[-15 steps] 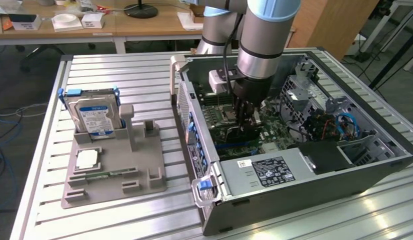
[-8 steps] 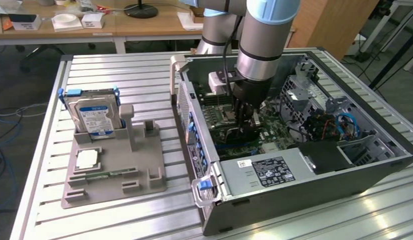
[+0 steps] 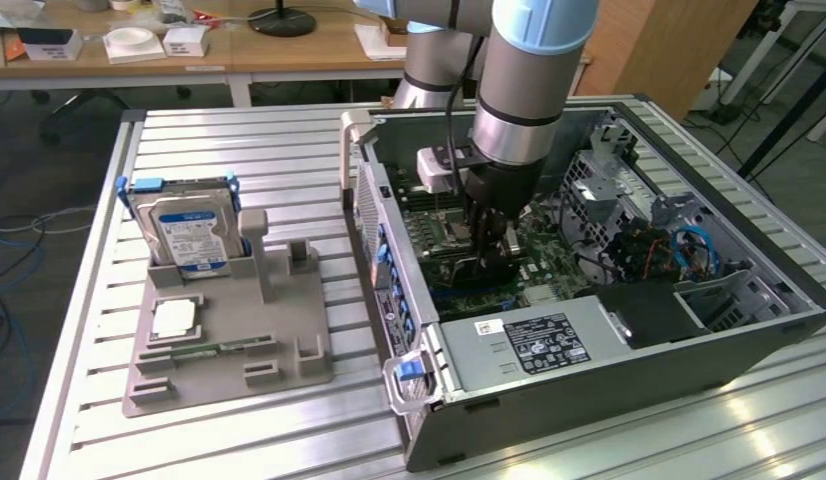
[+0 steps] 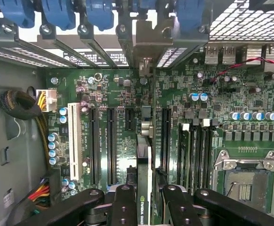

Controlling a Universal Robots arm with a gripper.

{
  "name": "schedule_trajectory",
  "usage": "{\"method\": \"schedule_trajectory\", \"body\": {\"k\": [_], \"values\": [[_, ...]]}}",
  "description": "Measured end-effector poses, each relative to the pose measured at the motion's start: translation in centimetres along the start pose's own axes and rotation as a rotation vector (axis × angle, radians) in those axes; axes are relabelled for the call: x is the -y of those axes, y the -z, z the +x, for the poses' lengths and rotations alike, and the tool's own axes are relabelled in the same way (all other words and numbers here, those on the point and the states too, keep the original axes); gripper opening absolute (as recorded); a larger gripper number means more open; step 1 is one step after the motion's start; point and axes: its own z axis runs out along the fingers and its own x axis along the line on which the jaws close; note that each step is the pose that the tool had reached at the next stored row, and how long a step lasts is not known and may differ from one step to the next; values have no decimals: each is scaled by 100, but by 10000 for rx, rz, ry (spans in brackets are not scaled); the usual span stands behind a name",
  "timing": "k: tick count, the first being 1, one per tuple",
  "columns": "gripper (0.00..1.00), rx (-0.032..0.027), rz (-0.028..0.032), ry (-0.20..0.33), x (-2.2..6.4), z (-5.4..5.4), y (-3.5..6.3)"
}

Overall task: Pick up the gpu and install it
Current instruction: 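Insert the gpu into the slot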

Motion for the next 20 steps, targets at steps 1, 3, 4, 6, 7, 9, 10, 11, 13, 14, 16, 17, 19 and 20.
{"method": "schedule_trajectory", "body": {"k": [1, 3, 4, 6, 7, 9, 10, 11, 13, 14, 16, 17, 19, 20], "values": [[26, 2, 1, 0, 0, 0, -1], [26, 4, 2, -1, 0, -1, -2], [26, 4, 2, 0, 0, -1, -2], [26, 4, 2, 0, 0, -1, -2], [26, 4, 2, 0, 0, -1, -2], [26, 5, 3, 0, 0, -1, -2], [26, 4, 2, 0, 0, -1, -2], [26, 4, 2, 0, 0, -1, -2], [26, 4, 2, 0, 0, -1, -2], [26, 4, 2, 0, 0, -1, -2], [26, 4, 3, 0, 0, -1, -2], [26, 4, 2, 0, 0, -1, -2], [26, 4, 2, 0, 0, -1, -2], [26, 5, 2, 0, 0, -1, -2]]}}
